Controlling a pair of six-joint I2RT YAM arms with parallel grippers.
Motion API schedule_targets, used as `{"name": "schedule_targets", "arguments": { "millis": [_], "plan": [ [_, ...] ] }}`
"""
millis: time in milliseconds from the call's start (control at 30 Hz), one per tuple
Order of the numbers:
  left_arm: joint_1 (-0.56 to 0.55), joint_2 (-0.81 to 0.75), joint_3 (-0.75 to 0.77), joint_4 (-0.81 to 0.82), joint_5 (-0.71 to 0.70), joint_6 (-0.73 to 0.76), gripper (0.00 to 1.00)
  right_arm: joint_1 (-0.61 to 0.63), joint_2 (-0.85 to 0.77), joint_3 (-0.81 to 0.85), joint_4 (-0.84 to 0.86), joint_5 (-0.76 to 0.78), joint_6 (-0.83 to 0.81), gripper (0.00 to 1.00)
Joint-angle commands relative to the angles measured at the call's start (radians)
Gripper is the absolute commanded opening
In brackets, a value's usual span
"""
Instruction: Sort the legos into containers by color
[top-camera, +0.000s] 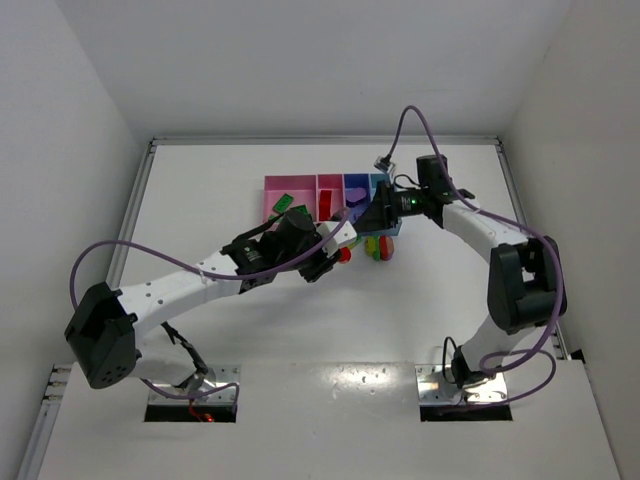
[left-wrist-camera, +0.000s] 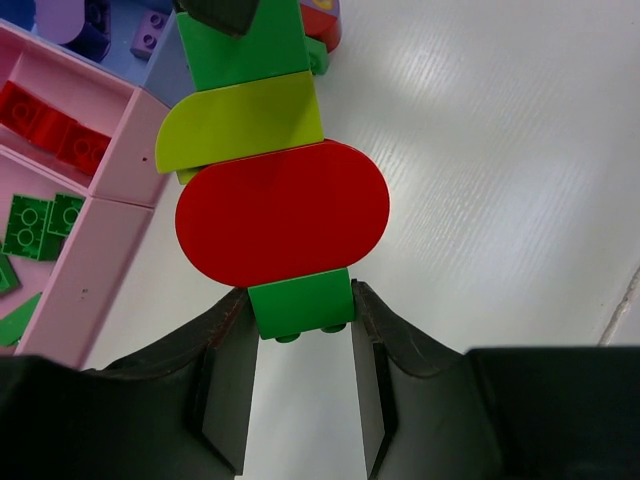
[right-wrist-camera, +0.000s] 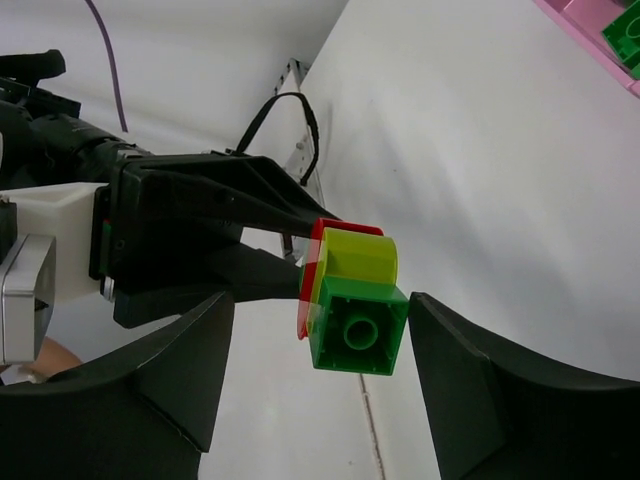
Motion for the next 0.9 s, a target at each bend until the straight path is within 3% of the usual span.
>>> {"name": "schedule_targets", "arguments": {
  "millis": [0,33,267,533,633,867],
  "plan": [
    [0.008,-0.017,0.045,0.036,-0.044,0.012,0.04,-0.001,0.020,0.015,-0.009,-0.035,-0.047,0.71],
    [0.008,-0.017,0.054,0.036,-0.045,0.012,0.04,-0.001,0.029,0.015,-0.020,-0.035,-0.058,0.71],
    [0.018,-0.026,0.054,0.036,-0.075,0.012,0.04,-0.001,0.038,0.033,-0.051,-0.023,-0.093,0.43],
    [0.036,-0.026,0.054,0.036,-0.075,0.002,0.04,-0.001,0.038,0.051,-0.032,-0.035,-0.103,0.05],
    [0.036,-0.051,0.020,0.036,-0.064,-0.007,0.04,-0.001,0.047,0.081,-0.013,-0.044,-0.092,0.00],
    [0.056,-0.125,-0.076,0.007,-0.064,-0.065,0.04,-0.061,0.075,0.179,0.093,-0.043,0.023,0.00]
  ]
}}
